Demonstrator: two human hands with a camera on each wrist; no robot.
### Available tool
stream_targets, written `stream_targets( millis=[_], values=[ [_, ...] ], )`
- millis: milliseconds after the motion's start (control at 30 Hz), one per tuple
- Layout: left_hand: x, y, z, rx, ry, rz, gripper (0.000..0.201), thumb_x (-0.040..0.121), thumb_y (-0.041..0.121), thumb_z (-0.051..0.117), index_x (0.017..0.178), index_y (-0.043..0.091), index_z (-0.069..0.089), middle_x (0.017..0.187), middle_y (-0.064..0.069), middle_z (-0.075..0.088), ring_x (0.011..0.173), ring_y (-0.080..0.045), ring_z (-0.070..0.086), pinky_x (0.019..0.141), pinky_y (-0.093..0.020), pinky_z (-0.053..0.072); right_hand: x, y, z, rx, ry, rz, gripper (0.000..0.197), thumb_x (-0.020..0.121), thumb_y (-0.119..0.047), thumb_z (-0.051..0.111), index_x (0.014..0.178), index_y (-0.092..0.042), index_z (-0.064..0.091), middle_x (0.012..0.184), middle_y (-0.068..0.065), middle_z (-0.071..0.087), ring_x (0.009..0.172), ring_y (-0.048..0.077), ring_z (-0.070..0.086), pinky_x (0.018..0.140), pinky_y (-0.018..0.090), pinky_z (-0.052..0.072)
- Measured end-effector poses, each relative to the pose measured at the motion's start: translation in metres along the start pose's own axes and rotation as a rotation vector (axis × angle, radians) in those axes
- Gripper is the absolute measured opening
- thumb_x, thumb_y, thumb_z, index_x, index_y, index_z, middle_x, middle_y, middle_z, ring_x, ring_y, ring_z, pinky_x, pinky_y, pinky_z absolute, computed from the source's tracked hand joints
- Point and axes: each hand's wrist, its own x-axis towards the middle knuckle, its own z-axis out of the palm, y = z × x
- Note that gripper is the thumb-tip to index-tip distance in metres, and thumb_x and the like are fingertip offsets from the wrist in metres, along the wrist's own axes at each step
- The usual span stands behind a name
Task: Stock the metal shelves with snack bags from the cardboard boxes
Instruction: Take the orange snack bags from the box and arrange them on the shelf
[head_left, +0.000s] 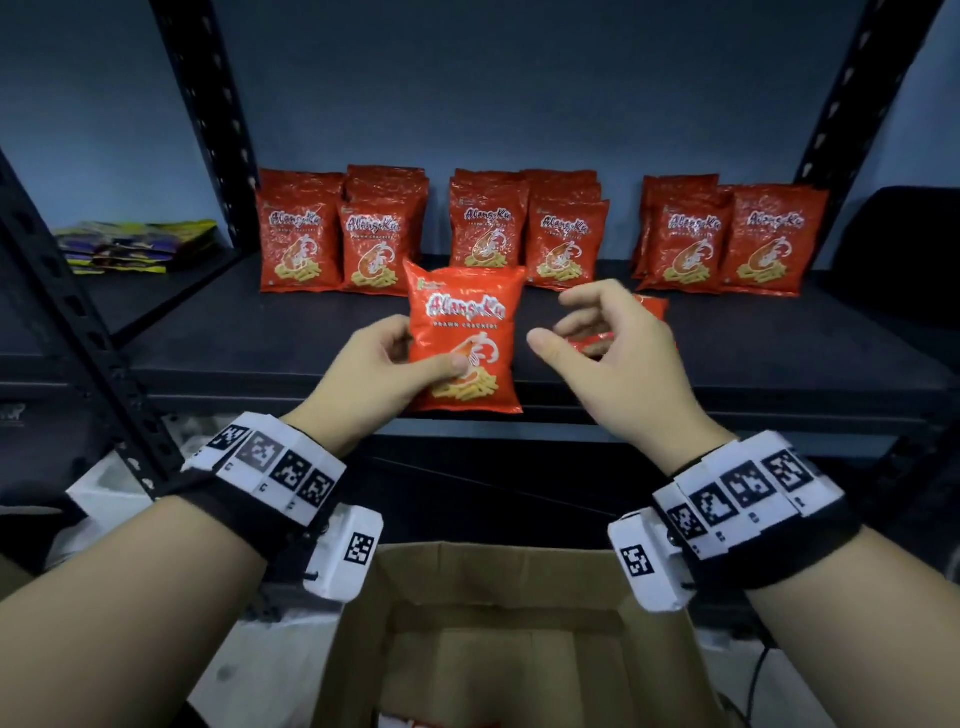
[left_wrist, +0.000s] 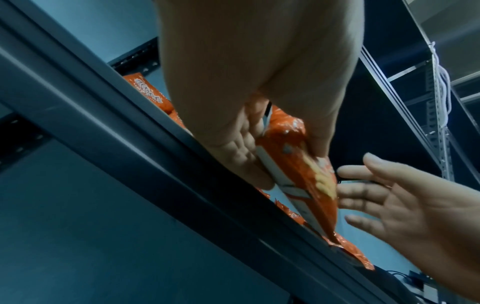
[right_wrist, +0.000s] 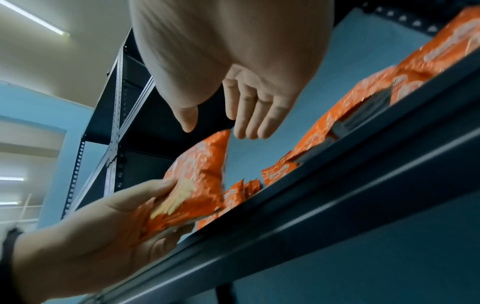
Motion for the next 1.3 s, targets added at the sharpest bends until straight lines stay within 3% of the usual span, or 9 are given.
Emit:
stream_targets(
  millis=[100,267,400,600,733,833,967,1100,1300],
  values=[
    [0.014,-0.004,-0.003,0.109,0.148,0.031,0.049,0.076,0.035,0.088,0.116,0.013,0.07,0.101,0.0,0.079,0.095,-0.018,0.076,0.088,-0.035,0.061,0.01,0.015,-0.019,-0.252,0.055,-0.059,0.036,0.087,-0.047,0.076,0.115,-0.029,0.064,0.105,-0.014,0.065,0.113,0.012,0.052,0.096,0.019,0.04],
    [0.032,-0.004,-0.009,0.47,0.384,0.022,0.062,0.074,0.065,0.081,0.118,0.025,0.063,0.089,0.004,0.072,0.084,-0.009,0.07,0.073,-0.029,0.052,0.018,0.047,-0.039,-0.495,-0.101,0.054,0.076,0.078,-0.068,0.068,0.146,-0.041,0.047,0.158,-0.002,0.04,0.151,0.025,0.021,0.12,0.057,0.026],
    [0.041,-0.006,-0.011,0.657,0.396,0.018,0.075,0.081,0.065,0.074,0.136,0.015,0.059,0.103,0.007,0.067,0.095,-0.011,0.063,0.082,-0.03,0.047,0.012,0.065,-0.038,-0.535,-0.267,0.112,0.095,0.078,-0.073,0.069,0.159,-0.043,0.028,0.171,-0.005,0.013,0.157,0.021,0.006,0.124,0.058,0.021],
    [0.043,-0.022,-0.006,0.898,0.286,0.344,0.063,0.094,0.055,0.06,0.147,0.021,0.052,0.148,-0.007,0.05,0.138,-0.027,0.044,0.115,-0.045,0.037,0.006,0.07,-0.032,-0.633,-0.258,0.058,0.091,0.085,-0.071,0.064,0.161,-0.042,0.023,0.172,-0.006,0.009,0.156,0.021,0.008,0.121,0.057,0.025],
    [0.04,-0.025,0.001,1.039,0.11,0.29,0.067,0.098,0.062,0.048,0.153,0.023,0.047,0.156,-0.003,0.047,0.146,-0.026,0.037,0.121,-0.053,0.029,0.005,0.067,-0.032,-0.622,-0.223,0.042,0.085,0.085,-0.07,0.064,0.158,-0.042,0.032,0.168,-0.005,0.021,0.152,0.022,0.016,0.119,0.056,0.03],
    [0.032,-0.022,0.005,1.112,0.137,0.377,0.066,0.097,0.06,0.049,0.148,0.019,0.052,0.151,-0.005,0.05,0.144,-0.027,0.039,0.119,-0.061,0.029,0.0,0.062,-0.029,-0.6,-0.187,-0.009,0.079,0.085,-0.065,0.069,0.154,-0.04,0.041,0.159,-0.005,0.033,0.143,0.023,0.026,0.116,0.053,0.037],
    [0.019,-0.018,0.021,1.09,0.089,0.646,0.053,0.091,0.045,0.067,0.132,0.011,0.063,0.135,-0.008,0.058,0.127,-0.03,0.051,0.108,-0.051,0.043,-0.008,0.056,-0.022,-0.594,-0.174,-0.086,0.081,0.081,-0.05,0.082,0.151,-0.035,0.045,0.144,-0.005,0.042,0.13,0.024,0.033,0.11,0.047,0.042],
    [0.008,-0.02,0.042,1.106,-0.05,0.738,0.054,0.085,0.038,0.079,0.131,0.013,0.064,0.135,-0.006,0.06,0.127,-0.029,0.053,0.107,-0.048,0.043,-0.014,0.05,-0.015,-0.529,-0.15,-0.172,0.07,0.084,-0.019,0.08,0.147,-0.025,0.051,0.133,-0.004,0.049,0.121,0.022,0.038,0.104,0.045,0.045],
    [0.004,-0.018,0.048,0.965,-0.017,0.768,0.05,0.091,0.038,0.073,0.133,0.015,0.061,0.132,-0.002,0.061,0.125,-0.024,0.056,0.104,-0.046,0.046,-0.022,0.04,-0.013,-0.389,-0.107,-0.311,0.047,0.087,-0.028,0.071,0.133,-0.022,0.062,0.119,-0.006,0.062,0.101,0.019,0.049,0.091,0.045,0.049]
  ],
)
